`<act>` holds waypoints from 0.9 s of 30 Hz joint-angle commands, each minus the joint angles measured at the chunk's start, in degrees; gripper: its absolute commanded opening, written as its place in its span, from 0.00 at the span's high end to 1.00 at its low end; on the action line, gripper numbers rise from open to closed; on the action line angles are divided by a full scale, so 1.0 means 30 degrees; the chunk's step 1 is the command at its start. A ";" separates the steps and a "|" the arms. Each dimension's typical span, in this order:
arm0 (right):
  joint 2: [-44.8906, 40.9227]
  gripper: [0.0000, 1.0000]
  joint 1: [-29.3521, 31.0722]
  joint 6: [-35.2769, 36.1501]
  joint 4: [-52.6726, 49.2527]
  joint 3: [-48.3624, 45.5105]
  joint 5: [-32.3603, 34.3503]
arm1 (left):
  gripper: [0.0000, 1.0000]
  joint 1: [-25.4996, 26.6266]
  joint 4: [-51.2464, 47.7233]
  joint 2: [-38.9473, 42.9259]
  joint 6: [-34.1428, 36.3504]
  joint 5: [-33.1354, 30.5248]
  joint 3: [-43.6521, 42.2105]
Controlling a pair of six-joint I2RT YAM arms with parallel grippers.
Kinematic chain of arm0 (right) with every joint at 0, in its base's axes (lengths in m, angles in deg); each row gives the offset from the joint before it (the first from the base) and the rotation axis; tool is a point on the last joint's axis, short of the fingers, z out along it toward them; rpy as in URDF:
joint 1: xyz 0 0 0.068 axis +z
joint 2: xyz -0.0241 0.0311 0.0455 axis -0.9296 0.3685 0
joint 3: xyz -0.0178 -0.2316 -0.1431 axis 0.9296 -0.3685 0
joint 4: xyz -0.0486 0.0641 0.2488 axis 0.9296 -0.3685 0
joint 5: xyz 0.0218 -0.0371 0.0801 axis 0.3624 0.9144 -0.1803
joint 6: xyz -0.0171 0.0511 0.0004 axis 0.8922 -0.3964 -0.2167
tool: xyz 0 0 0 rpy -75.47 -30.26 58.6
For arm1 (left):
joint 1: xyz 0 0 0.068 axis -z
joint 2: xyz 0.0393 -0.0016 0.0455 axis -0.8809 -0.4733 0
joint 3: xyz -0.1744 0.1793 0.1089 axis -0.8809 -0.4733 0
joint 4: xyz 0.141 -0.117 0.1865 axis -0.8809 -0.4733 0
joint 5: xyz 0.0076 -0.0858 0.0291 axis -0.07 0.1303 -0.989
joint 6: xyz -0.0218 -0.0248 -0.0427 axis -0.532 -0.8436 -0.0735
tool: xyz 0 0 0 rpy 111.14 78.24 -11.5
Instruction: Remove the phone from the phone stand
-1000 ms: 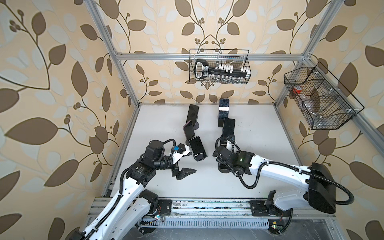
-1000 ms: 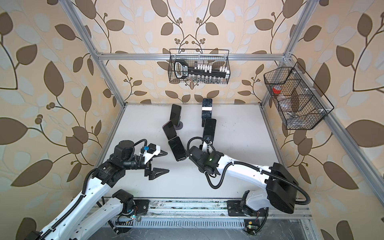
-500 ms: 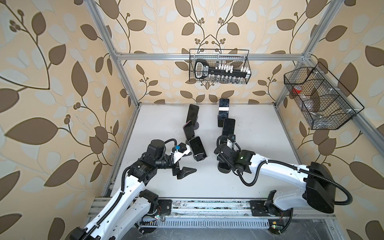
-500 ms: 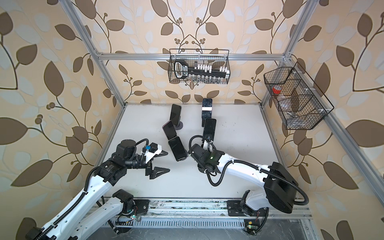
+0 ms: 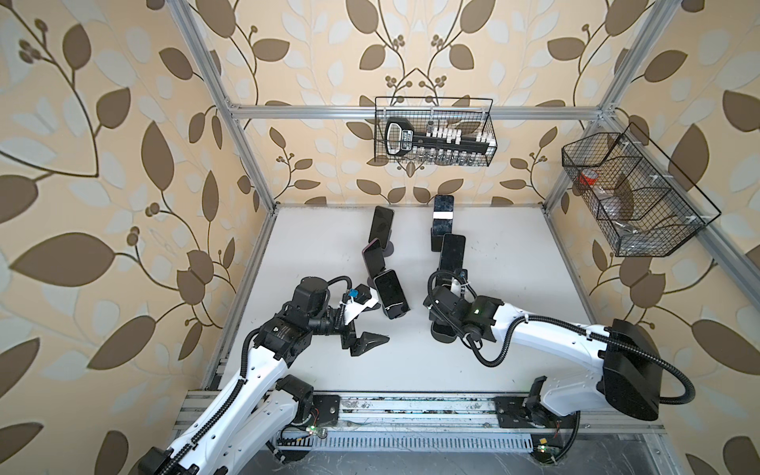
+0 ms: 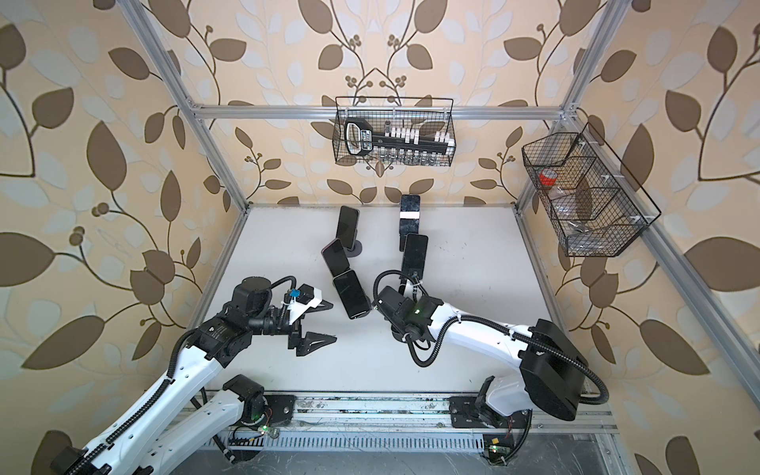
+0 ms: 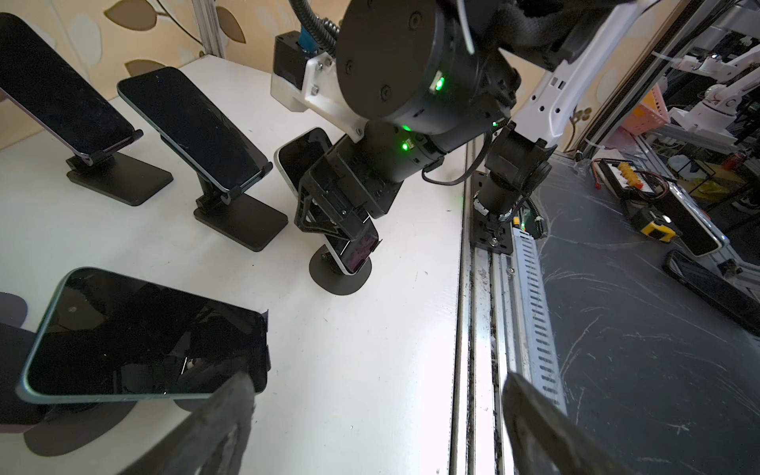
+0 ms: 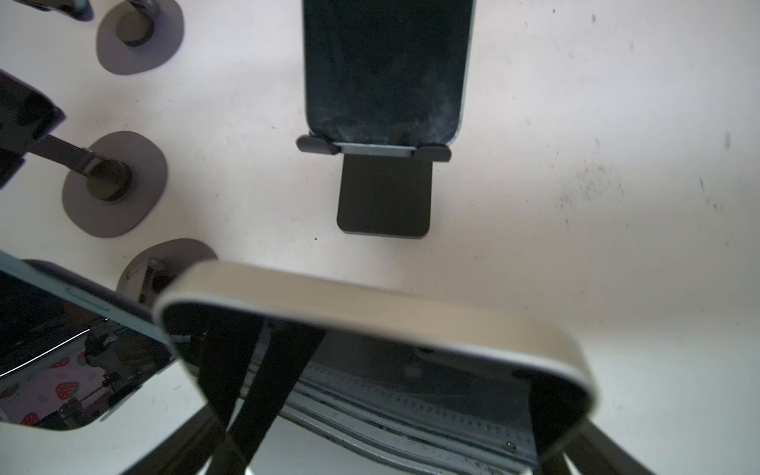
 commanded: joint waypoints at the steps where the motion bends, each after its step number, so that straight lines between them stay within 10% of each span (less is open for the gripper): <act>1: 0.0549 0.03 0.0000 -0.1261 -0.1759 0.1054 0.0239 | 0.06 0.0205 -0.0087 0.0331 0.0339 0.0217 0.0716; 27: 0.0910 0.18 0.0757 -0.1788 -0.2149 0.2142 0.0372 | 0.07 0.0467 -0.0405 0.0923 0.0535 -0.0076 0.0790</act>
